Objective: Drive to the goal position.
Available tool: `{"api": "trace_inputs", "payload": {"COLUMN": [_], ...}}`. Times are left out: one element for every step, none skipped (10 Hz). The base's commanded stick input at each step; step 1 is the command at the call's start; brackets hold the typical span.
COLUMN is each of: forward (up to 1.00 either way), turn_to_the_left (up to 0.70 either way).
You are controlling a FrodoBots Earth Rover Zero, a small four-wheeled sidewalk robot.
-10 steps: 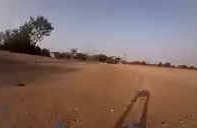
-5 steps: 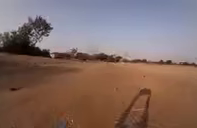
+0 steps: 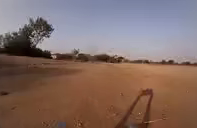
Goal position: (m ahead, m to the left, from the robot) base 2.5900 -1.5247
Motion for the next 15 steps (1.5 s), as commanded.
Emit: {"api": "trace_inputs", "payload": {"forward": [0.63, 0.63, 0.63, 0.63, 0.63, 0.63, 0.63, 0.63, 0.63, 0.63, 0.63, 0.63, 0.63, 0.63, 0.63], "turn_to_the_left": [0.00, 0.00, 0.00, 0.00, 0.00, 0.00, 0.00, 0.00, 0.00, 0.00, 0.00, 0.00, 0.00, 0.00, 0.00]}}
